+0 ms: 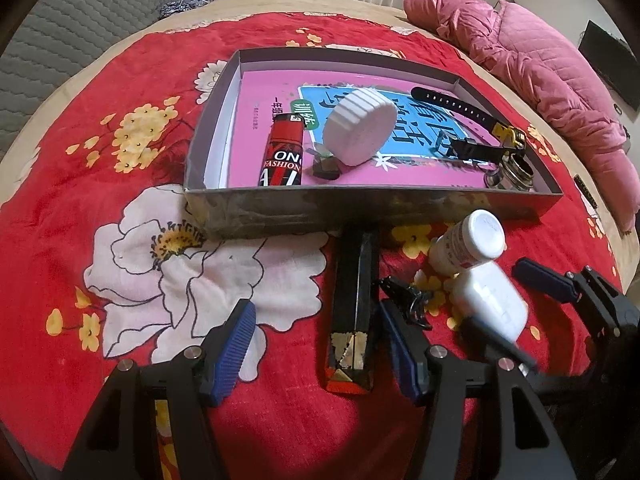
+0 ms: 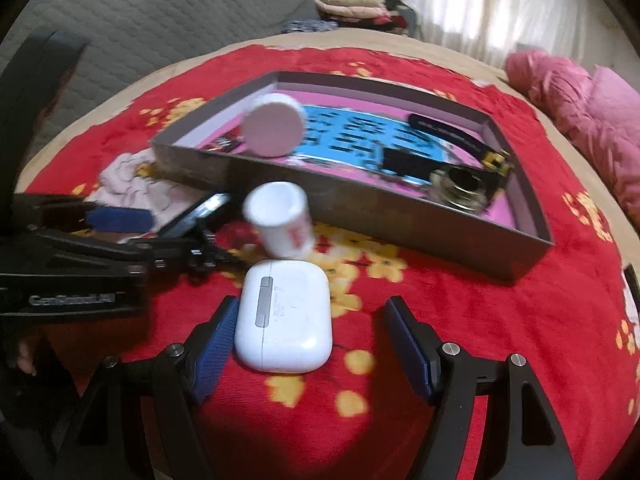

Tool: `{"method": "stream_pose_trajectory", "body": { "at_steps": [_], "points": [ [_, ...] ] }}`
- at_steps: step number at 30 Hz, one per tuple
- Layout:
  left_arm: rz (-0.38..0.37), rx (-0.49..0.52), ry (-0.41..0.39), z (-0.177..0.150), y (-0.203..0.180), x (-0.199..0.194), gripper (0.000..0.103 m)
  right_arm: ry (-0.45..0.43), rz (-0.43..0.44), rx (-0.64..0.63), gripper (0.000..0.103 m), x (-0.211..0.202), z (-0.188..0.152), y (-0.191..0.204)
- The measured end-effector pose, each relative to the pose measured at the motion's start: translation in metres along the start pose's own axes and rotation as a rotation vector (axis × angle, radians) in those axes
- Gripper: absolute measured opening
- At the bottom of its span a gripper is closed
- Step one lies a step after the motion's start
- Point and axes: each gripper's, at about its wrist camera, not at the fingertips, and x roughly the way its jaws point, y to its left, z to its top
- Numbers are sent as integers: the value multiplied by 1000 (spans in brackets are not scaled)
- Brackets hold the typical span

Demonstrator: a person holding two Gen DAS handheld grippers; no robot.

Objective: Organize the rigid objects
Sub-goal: 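Grasp the black gold-tipped stick with the left gripper while the right grasps the white earbuds case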

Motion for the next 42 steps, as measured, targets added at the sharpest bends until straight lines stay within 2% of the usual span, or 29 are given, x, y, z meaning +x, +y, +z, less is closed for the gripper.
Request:
{"method": "stream_pose_trajectory", "body": {
  "at_steps": [6,19,25,42],
  "points": [
    [-7,-4,-5,1,1,0,62,6,-32,63,75,0,0,-22],
    [-24,-10,-18,0,6,1,62,3,-63,66,75,2,0,-28],
    [-1,-6,-30,0,7,1,62,3,-63,70,75,4,0,-29],
    [4,26,-47,5,4,8,59,0,-48,90,75,13,0,-32]
  ]
}}
